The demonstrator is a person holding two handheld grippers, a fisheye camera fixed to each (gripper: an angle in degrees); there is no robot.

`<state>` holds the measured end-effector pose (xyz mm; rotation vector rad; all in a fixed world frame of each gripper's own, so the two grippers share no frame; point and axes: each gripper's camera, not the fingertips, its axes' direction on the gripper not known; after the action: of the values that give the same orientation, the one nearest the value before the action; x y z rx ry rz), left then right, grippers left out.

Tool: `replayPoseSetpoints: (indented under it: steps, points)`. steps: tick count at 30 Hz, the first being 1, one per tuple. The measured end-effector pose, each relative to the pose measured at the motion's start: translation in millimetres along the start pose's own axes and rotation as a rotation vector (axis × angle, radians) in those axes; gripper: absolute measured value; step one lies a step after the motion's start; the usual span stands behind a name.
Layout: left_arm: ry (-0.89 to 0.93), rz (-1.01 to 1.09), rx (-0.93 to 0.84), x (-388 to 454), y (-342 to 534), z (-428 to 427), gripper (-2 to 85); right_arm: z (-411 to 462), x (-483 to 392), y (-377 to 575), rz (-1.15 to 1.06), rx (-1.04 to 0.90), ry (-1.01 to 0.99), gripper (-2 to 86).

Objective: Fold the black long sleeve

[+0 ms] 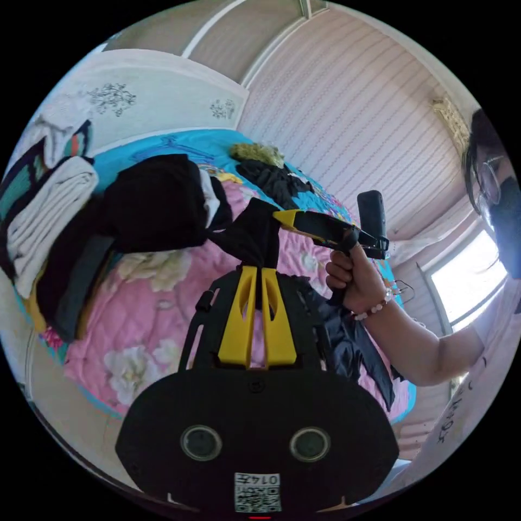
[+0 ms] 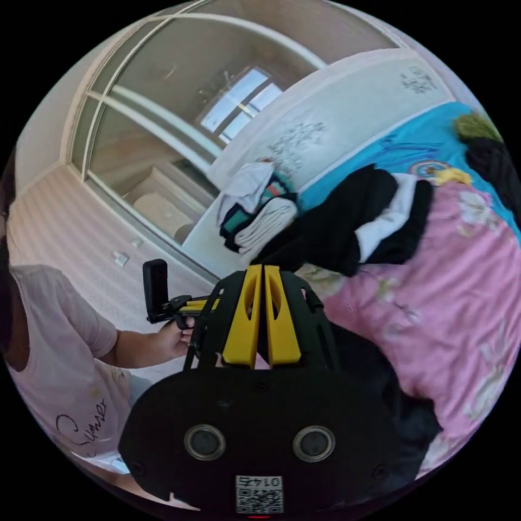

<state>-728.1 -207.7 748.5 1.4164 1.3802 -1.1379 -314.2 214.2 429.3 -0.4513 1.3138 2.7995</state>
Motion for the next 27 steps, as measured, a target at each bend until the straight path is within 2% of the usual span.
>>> replayPoseSetpoints:
  steps: [4,6,12,15,19,22,24,27]
  points:
    - [-0.164,-0.096,0.013,-47.9,33.0,-80.7,-1.0,122.4,-40.4,11.9,-0.085,-0.159,-0.006,0.1]
    - [-0.163,-0.213,-0.022,-87.9,49.0,-104.6,-0.9,190.1,-50.9,29.3,-0.106,-0.266,-0.016,0.3]
    - [-0.158,-0.368,-0.061,-139.8,79.2,-120.3,0.8,297.4,-48.6,85.0,-0.096,-0.456,-0.024,2.9]
    - [-0.158,-0.437,-0.084,-149.9,98.6,-123.0,3.5,297.7,-40.0,106.3,-0.096,-0.458,-0.001,9.3]
    - [-0.189,-0.528,-0.109,-159.3,116.1,-140.2,4.1,246.2,-6.4,136.1,-0.069,-0.445,0.146,9.5]
    - [-0.236,-0.531,-0.163,-160.4,114.4,-152.1,4.0,194.7,28.6,167.0,0.003,-0.464,0.383,9.1]
    - [-0.329,-0.473,-0.166,-163.5,92.7,-157.7,4.7,164.0,52.3,188.1,0.08,-0.474,0.581,8.9]
    - [-0.323,-0.443,-0.135,-183.5,58.0,-143.9,7.3,158.9,78.3,210.6,0.159,-0.521,0.692,8.2]
